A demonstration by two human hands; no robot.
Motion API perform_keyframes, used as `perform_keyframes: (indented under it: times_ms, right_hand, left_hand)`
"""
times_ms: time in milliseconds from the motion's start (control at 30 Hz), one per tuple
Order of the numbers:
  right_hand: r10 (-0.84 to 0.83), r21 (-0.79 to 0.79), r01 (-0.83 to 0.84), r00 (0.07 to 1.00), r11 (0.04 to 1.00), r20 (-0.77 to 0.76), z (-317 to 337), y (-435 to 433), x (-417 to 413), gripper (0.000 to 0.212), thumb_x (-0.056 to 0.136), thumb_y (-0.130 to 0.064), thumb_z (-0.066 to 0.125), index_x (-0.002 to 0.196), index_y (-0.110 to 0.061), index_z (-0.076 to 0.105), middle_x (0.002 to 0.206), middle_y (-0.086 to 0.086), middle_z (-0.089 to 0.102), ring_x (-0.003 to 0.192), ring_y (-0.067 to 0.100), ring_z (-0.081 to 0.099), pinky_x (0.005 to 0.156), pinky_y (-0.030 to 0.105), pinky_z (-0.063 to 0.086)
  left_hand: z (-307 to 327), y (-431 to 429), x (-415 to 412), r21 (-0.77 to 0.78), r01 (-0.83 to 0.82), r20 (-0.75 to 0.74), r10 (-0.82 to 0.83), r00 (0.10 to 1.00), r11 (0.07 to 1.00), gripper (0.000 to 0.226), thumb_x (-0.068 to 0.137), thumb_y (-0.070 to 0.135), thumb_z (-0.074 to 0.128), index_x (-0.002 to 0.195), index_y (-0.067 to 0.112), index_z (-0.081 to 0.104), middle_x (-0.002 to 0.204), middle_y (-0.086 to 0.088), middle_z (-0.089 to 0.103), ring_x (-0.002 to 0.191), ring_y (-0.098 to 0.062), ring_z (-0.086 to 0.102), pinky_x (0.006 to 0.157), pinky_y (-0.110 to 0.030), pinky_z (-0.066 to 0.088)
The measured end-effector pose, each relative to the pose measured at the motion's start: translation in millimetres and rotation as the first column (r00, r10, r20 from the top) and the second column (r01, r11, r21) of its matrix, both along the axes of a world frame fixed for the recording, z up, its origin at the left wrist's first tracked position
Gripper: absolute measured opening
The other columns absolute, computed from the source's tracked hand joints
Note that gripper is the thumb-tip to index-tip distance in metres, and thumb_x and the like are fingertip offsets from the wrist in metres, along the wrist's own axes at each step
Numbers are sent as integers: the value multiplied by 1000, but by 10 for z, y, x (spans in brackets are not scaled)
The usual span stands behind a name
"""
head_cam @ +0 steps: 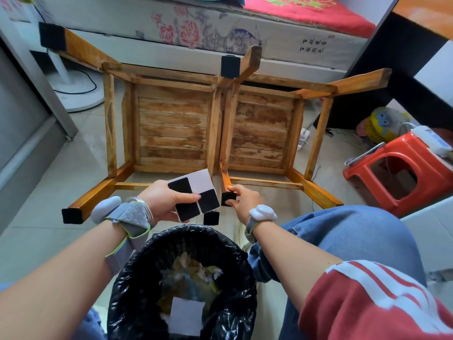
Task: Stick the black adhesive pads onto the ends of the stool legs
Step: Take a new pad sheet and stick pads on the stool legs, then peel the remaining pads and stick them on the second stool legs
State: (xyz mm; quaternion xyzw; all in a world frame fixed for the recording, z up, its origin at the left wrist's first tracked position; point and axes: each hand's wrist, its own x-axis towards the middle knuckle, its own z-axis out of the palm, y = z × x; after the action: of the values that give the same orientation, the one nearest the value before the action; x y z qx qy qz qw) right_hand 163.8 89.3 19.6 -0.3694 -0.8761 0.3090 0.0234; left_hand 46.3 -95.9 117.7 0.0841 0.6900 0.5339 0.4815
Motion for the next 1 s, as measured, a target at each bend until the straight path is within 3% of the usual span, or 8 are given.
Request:
perform_keyframes:
  times_ms: [167,433,533,633,733,900,1000]
  right_hand:
    - [40,-30,-39,999,999,24,-15,16,8,44,83,-31,67,124,-35,51,114,3,67,95,25,63,81,34,51]
    - [82,75,-89,993,993,89,-10,-34,-57,36,84,-22,64,115,-28,46,108,6,67,81,26,57,68,32,45]
    - [81,94,-95,987,991,139,186,34,-203,43,79,-25,69,118,-21,52,119,9,57,95,29,58,77,33,46]
    - [7,32,-4,997,999,-83,538,42,-331,46,78,-32,71,120,-19,56,110,5,60,99,23,60,82,30,45]
    - [17,-190,-80,950,978,-311,921,-26,-399,24,83,-33,66,104,-22,63,83,-1,70,76,14,67,70,30,54]
    - [236,-306,-308,939,901,-251,1147,-184,-380,30,83,-23,68,113,-23,62,84,3,74,59,2,63,56,16,48]
    - [203,-394,-331,921,857,-332,1150,-233,-377,32,82,-11,69,110,-26,65,84,3,73,59,1,60,53,17,48]
  left_hand:
    - [10,2,17,1,6,-1,-6,1000,1000,29,70,5,75,97,6,64,86,-16,68,66,-27,66,49,-32,57]
    - [1,-4,-5,29,-3,-4,3,1000,1000,22,70,5,75,89,11,65,78,-11,68,56,-20,67,49,-33,58]
    - [-1,0,-10,31,-11,-1,11,1000,999,22,72,6,74,90,13,64,81,-10,68,64,-21,67,48,-31,57]
    - [8,6,-13,49,-57,-1,57,998,997,21,73,7,73,91,14,64,85,-9,67,71,-22,65,47,-30,56]
    - [42,18,-37,85,-115,-1,116,993,990,18,74,7,72,88,15,64,83,-8,66,71,-21,63,45,-27,54]
    - [114,9,-97,130,-187,-17,190,982,974,21,72,10,74,90,15,65,83,-5,67,70,-18,63,43,-22,51]
    - [132,0,-116,144,-222,-2,225,974,964,16,73,13,74,86,15,65,81,-3,68,69,-16,63,45,-23,51]
